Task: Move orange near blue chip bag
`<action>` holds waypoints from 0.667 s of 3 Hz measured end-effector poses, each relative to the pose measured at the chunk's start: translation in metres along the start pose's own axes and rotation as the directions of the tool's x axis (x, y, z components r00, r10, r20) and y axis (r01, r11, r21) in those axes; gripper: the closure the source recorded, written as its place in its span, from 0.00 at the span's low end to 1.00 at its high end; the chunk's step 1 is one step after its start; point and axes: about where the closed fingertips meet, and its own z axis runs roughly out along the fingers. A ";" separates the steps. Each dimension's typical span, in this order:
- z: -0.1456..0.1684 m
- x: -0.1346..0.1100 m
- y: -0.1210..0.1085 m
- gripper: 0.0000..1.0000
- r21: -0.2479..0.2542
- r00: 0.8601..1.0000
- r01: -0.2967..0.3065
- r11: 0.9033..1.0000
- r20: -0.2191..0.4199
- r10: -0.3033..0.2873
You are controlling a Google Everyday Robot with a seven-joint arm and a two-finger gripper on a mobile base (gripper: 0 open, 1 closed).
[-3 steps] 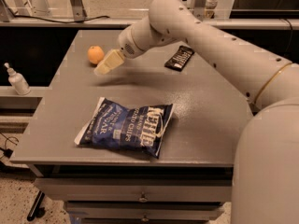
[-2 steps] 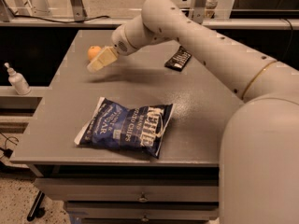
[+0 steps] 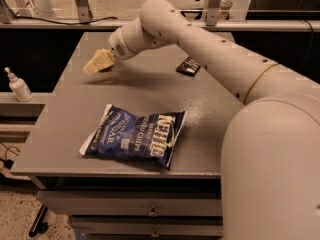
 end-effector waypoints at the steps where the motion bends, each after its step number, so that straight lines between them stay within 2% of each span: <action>1: 0.007 0.006 0.006 0.42 -0.013 1.000 -0.013 1.000 -0.005 0.013; 2: 0.006 0.009 0.008 0.65 -0.012 1.000 -0.017 1.000 -0.004 0.016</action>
Offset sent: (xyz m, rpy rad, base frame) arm -0.0082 -0.0050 -0.0110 0.0062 0.0172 -0.0098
